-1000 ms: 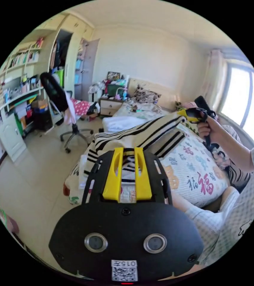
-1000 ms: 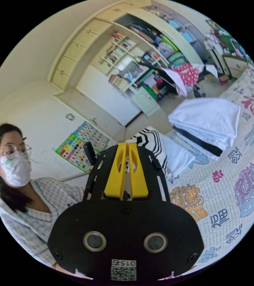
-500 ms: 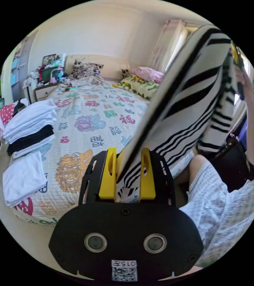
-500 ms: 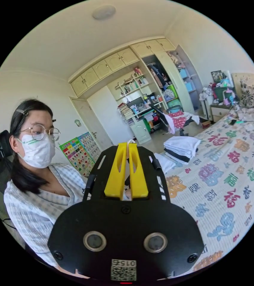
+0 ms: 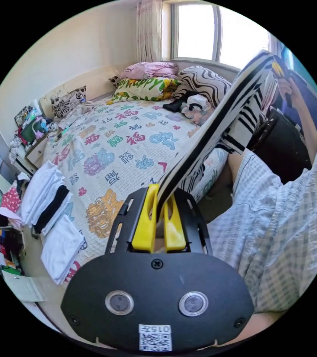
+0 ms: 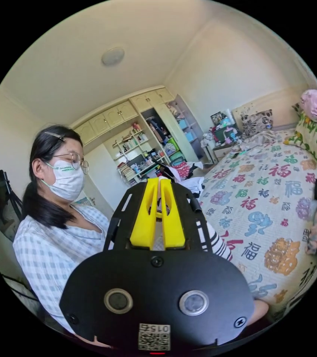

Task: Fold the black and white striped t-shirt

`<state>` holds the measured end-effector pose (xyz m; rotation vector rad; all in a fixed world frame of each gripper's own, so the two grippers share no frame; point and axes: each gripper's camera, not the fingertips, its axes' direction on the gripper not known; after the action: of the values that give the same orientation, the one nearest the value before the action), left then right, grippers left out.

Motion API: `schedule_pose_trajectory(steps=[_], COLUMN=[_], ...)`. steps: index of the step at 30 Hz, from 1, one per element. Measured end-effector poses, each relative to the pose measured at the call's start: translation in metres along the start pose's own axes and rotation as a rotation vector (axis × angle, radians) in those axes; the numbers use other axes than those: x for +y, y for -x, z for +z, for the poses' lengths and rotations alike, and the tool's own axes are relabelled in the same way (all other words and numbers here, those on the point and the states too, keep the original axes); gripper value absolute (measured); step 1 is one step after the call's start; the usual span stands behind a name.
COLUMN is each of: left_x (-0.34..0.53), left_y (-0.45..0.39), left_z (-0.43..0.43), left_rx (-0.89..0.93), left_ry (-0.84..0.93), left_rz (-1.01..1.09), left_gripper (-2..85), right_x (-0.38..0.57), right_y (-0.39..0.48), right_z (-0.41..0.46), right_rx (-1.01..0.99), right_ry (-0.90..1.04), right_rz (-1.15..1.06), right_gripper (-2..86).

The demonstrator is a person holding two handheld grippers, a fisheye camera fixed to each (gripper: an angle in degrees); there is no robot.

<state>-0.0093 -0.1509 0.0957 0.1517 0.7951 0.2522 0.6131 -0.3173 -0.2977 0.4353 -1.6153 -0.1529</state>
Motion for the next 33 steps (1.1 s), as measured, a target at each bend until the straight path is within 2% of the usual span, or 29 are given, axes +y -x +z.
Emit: schedule_pose_trajectory(steps=[3, 10, 12, 14, 16, 18, 20, 23, 26, 30, 33], left_x=[-0.015, -0.072, -0.099, -0.123, -0.146, -0.163, -0.16, -0.148, -0.126, -0.102, -0.1], left_y=[-0.004, 0.025, 0.045, 0.068, 0.095, 0.13, 0.149, 0.151, 0.117, 0.041, 0.009], left_z=[-0.029, -0.054, -0.029, 0.009, 0.064, 0.144, 0.178, 0.173, 0.16, 0.182, 0.209], left_rx=[-0.072, -0.047, -0.018, 0.057, 0.158, 0.183, 0.16, 0.155, 0.241, 0.297, 0.366], left_ry=[-0.01, 0.03, 0.078, 0.125, 0.206, 0.342, 0.384, 0.318, 0.255, 0.349, 0.432], left_rz=[0.057, 0.158, 0.178, 0.163, 0.115, -0.006, -0.096, -0.149, -0.107, 0.046, 0.105], left_gripper=[-0.2, 0.0, 0.1, 0.4, 0.8, 1.5, 1.7, 2.3, 3.4, 5.5, 6.5], right_x=[0.012, -0.001, -0.011, -0.022, -0.031, -0.027, -0.017, -0.001, 0.037, 0.11, 0.147], right_y=[-0.009, -0.045, -0.07, -0.106, -0.174, -0.236, -0.278, -0.261, -0.22, -0.172, -0.171], right_z=[-0.028, -0.044, -0.035, -0.015, 0.029, 0.061, 0.083, 0.111, 0.16, 0.228, 0.266], right_rx=[0.017, 0.103, 0.164, 0.314, 0.546, 0.619, 0.619, 0.538, 0.448, 0.429, 0.4], right_ry=[-0.053, -0.055, -0.013, 0.065, 0.196, 0.29, 0.38, 0.432, 0.729, 1.119, 1.316], right_rz=[0.067, 0.114, 0.131, 0.154, 0.182, 0.291, 0.413, 0.264, 0.053, -0.217, -0.27], right_gripper=[-0.2, -0.1, 0.0, 0.2, 0.7, 1.9, 4.0, 5.5, 6.4, 7.6, 9.3])
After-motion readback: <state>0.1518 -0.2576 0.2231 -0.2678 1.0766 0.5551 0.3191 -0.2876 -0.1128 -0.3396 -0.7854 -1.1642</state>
